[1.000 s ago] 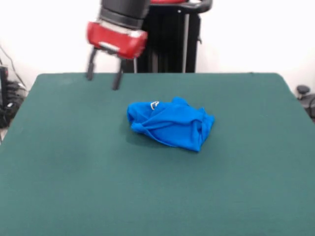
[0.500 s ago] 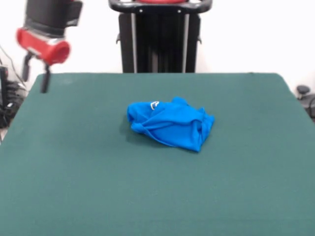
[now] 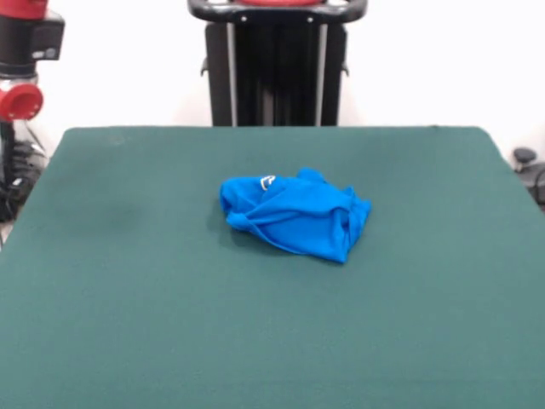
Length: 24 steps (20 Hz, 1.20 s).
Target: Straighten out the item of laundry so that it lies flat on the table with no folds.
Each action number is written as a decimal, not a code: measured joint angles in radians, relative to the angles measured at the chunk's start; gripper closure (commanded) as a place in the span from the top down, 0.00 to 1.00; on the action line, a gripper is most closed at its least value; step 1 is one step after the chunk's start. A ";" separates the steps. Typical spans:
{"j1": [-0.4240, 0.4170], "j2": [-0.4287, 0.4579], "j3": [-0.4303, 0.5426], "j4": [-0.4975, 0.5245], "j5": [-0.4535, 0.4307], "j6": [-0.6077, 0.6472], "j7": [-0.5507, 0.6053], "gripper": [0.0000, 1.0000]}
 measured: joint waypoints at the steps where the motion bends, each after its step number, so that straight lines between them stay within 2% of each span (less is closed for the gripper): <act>1: -0.019 -0.005 0.013 0.000 -0.009 0.000 0.000 1.00; 8: -0.150 -0.080 0.108 -0.001 -0.072 0.003 0.000 1.00; 12: -0.247 -0.138 0.167 -0.013 -0.083 0.053 0.000 1.00; 17: -0.380 -0.199 0.222 -0.080 -0.084 0.209 0.000 1.00; 19: -0.403 -0.206 0.229 -0.101 -0.084 0.248 0.000 1.00; 22: -0.461 -0.210 0.250 -0.175 -0.085 0.345 0.000 1.00; 24: -0.510 -0.193 0.277 -0.275 -0.098 0.435 -0.002 1.00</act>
